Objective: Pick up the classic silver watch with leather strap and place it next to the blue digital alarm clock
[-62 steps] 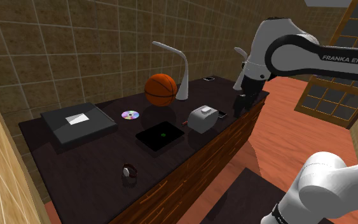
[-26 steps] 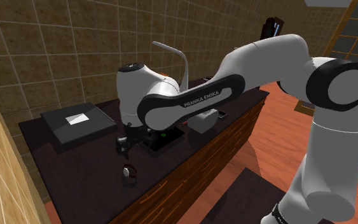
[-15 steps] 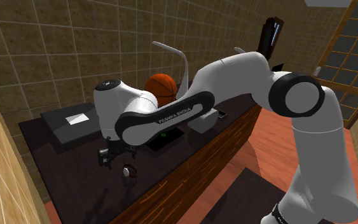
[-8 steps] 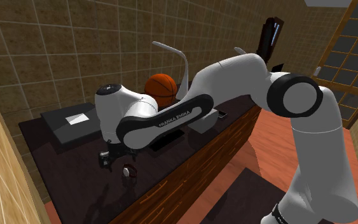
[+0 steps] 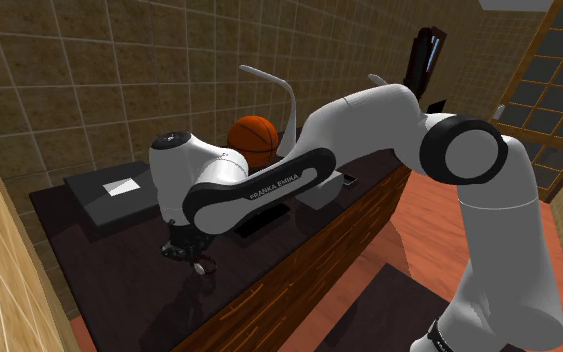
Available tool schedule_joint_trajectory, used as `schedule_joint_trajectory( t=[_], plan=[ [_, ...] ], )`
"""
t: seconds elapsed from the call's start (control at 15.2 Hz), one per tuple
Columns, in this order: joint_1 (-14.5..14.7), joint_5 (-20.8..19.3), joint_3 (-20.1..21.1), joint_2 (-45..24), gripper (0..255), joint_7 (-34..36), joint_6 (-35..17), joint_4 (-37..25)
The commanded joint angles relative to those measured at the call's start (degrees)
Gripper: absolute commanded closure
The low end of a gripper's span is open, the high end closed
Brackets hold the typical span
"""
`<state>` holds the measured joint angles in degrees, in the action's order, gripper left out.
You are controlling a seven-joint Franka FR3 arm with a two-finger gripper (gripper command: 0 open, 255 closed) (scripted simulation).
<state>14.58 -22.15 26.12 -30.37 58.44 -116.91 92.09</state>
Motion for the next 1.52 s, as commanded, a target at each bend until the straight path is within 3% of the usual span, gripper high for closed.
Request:
schedule_joint_trajectory(
  t=[0.0,0.2,1.45],
  plan=[
    [0.0,0.0,0.0,0.0,255,0.0,0.0,0.0],
    [0.0,0.0,0.0,0.0,255,0.0,0.0,0.0],
    [-0.1,3.0,1.5,4.4,255,-3.1,12.0,-8.3]
  ],
)
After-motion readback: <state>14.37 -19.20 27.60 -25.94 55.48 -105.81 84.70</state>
